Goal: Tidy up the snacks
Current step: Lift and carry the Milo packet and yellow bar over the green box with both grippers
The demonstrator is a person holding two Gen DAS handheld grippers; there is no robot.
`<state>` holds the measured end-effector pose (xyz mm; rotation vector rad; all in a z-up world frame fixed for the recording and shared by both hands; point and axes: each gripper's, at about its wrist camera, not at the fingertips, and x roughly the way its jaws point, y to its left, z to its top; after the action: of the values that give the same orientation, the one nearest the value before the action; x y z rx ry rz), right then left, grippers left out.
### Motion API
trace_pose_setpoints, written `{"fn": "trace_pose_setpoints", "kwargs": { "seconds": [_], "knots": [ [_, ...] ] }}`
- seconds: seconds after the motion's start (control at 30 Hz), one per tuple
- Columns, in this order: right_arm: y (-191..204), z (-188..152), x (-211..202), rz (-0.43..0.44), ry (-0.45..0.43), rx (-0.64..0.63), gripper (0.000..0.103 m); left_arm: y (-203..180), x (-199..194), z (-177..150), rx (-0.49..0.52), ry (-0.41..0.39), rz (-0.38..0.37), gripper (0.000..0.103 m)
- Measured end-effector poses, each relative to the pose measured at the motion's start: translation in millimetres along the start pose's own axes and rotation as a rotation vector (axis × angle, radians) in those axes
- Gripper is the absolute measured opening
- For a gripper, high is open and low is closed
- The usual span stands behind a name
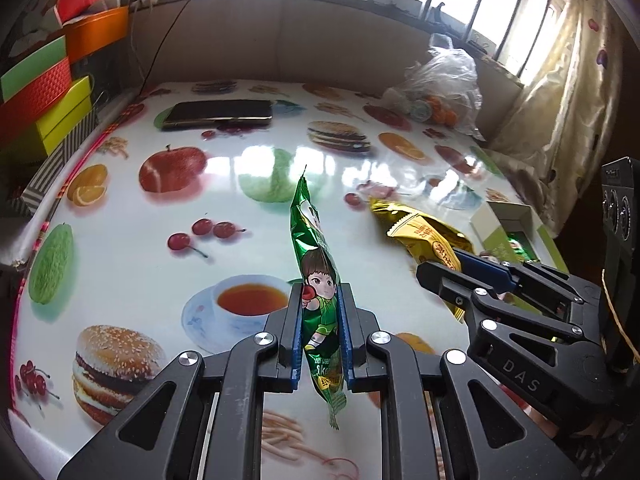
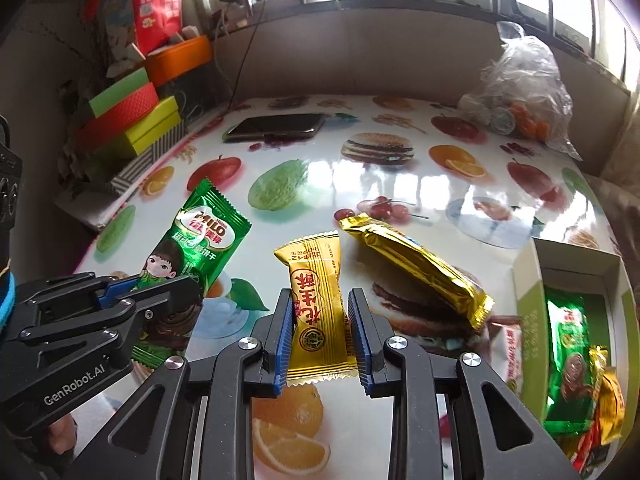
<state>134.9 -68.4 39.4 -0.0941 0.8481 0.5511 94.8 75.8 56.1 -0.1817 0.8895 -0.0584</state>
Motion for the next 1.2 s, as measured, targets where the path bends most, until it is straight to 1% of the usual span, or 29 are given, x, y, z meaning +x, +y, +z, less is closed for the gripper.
{"fn": "trace_pose_setpoints", "kwargs": {
  "seconds": [0.67, 0.9, 1.2],
  "knots": [
    [-38.7, -20.7, -58.4, -0.072, -0.067, 0.109, 0.026, -55.3, -12.6, 2.4, 0.082, -0.013, -0.079, 0.016],
    [-58.5, -29.1, -79.2, -0.112, -0.091, 0.152, 0.026, -81.3, -9.2, 7.1, 0.125, 0.003, -0.132, 0.016],
    [-94.7, -44.3, -104.4, -0.184, -0.103, 0.229, 0.026, -121.9, -3.0, 15.4, 0.173, 0.011, -0.212, 0.016]
  ]
}}
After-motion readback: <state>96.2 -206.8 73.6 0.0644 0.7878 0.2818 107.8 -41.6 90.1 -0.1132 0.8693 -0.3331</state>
